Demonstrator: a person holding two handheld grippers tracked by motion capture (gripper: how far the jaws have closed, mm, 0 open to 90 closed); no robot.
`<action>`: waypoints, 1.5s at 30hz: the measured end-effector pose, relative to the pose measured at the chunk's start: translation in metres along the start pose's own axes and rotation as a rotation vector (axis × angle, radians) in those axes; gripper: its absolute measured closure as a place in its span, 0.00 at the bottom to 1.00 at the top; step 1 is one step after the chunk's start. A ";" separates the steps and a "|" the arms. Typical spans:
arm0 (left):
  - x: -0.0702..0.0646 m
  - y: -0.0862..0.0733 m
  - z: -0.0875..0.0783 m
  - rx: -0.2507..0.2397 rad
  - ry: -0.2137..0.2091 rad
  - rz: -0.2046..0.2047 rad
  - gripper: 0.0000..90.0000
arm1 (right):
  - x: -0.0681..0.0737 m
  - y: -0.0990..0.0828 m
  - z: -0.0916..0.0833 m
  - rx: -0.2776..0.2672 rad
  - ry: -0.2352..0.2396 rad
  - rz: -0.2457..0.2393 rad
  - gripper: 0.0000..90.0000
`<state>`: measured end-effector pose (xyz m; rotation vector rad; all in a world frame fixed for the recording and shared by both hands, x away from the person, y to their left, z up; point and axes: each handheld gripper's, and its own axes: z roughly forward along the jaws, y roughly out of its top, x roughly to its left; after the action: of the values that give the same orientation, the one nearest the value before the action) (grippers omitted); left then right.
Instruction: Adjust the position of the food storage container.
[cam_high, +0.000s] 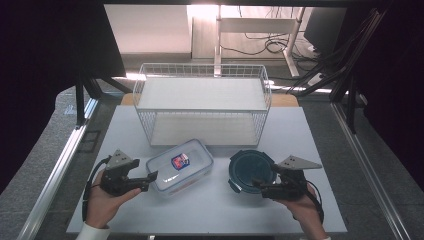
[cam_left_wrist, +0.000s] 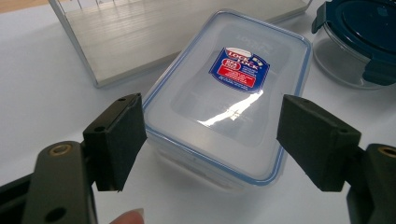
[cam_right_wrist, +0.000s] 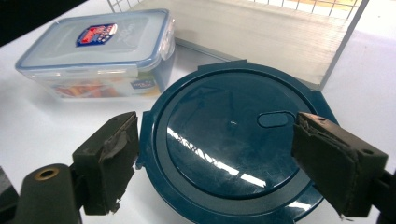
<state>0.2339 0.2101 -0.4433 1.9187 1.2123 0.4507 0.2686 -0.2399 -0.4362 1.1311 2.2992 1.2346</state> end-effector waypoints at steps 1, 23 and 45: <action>0.000 0.000 0.000 -0.003 0.004 0.005 0.25 | -0.001 0.000 0.000 0.000 0.003 0.001 0.18; 0.004 -0.006 -0.005 0.009 -0.035 0.034 0.29 | 0.007 0.005 -0.003 -0.013 -0.008 -0.008 0.23; -0.011 0.005 0.008 0.016 -0.031 0.093 0.42 | -0.002 -0.001 -0.010 -0.017 -0.008 0.033 0.24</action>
<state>0.2368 0.1960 -0.4426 1.9948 1.1134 0.4601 0.2640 -0.2477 -0.4310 1.1708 2.2680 1.2568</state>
